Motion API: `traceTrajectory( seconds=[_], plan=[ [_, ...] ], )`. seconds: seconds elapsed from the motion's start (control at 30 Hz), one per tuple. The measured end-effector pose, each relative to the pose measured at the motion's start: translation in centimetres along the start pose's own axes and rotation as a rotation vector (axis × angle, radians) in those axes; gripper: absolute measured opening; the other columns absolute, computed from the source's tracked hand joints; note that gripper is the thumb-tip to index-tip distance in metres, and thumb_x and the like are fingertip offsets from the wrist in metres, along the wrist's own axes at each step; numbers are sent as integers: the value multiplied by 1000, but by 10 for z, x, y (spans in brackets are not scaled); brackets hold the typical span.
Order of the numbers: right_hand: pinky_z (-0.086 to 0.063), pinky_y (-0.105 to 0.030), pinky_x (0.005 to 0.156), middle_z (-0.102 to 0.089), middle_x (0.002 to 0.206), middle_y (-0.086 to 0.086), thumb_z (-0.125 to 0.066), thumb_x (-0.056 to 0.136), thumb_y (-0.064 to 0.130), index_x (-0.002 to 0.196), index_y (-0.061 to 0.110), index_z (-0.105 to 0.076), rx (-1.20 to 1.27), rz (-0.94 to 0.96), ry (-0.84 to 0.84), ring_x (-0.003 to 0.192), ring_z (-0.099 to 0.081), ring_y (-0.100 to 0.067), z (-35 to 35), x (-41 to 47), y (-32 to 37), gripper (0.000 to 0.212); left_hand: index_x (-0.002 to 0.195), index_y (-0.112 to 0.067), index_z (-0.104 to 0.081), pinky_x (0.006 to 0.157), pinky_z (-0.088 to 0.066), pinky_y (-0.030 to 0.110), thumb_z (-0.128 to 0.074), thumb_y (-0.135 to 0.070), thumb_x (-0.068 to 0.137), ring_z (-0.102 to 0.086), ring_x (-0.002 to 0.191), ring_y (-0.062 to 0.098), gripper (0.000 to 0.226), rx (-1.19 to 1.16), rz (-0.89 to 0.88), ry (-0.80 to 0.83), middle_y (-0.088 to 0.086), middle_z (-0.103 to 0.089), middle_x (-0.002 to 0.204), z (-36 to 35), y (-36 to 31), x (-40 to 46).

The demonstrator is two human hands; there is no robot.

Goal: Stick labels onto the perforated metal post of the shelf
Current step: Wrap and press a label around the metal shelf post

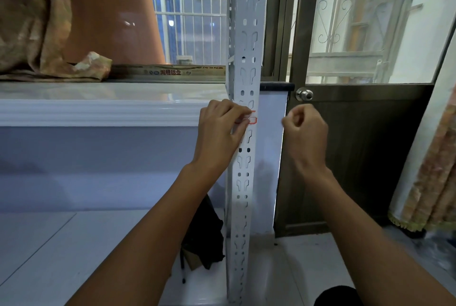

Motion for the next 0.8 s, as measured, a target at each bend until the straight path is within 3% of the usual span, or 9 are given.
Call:
traceTrajectory(
  seconds=[0.07,0.17,0.27,0.33,0.37,0.5,0.7,0.8],
  plan=[
    [-49,-19,65,-64,81,-1,-62,96,20,89,12,-64,-19,-4,22,72,-60,-11,11,-3,-10,11,101,-16,-75,85,-33,25,-75,-15,87,-56,94,19,14,-2,4,0,-3,-68,93,-1,-1,0],
    [-53,-30,62,-62,69,1,-62,98,33,79,11,-63,-53,46,110,64,-59,-12,11,-8,-12,29,101,-16,-75,86,-34,26,-74,-14,87,-56,95,19,14,-8,24,-8,-3,-68,94,-2,-2,-1],
    [-58,-31,78,-66,98,3,-61,99,15,100,19,-64,-73,194,175,83,-62,-10,4,-10,-7,5,101,-17,-75,86,-32,25,-74,-15,88,-55,96,18,14,-11,28,0,-3,-67,94,-1,-2,0],
    [-54,-25,88,-62,119,9,-59,97,4,123,27,-60,-67,266,191,97,-60,-8,0,-11,-2,35,102,-17,-75,86,-31,24,-74,-16,88,-54,96,17,14,-7,19,13,-3,-67,94,0,-1,0],
    [-53,-23,87,-61,120,11,-60,98,7,127,28,-60,-47,278,185,98,-59,-7,0,-11,3,37,103,-17,-75,85,-31,23,-74,-16,89,-54,96,17,14,-8,18,18,-4,-67,95,1,-1,0],
    [-50,-18,80,-68,113,4,-66,97,21,123,20,-68,30,393,169,93,-60,-7,-4,-11,24,26,105,-15,-74,87,-30,21,-73,-18,90,-53,98,17,15,-21,29,24,-2,-67,97,2,-1,-1],
    [-54,-33,80,-69,100,-6,-66,96,11,108,7,-73,3,529,174,91,-64,-19,-17,-12,37,15,104,-14,-73,89,-39,26,-73,-16,91,-53,98,17,14,-40,28,21,0,-66,97,4,1,-4],
    [-47,-24,82,-68,100,-7,-65,97,12,106,6,-71,-62,534,129,93,-62,-20,-21,-15,38,13,104,-13,-72,86,-41,24,-73,-15,91,-52,98,15,13,-42,42,8,0,-65,98,5,4,-5]
  ],
)
Point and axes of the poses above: each hand's wrist, its own x-axis towards the middle knuckle, its own z-axis out of the back of the hand, y = z × x, the point moved 2 cm from there along x, towards the middle knuckle
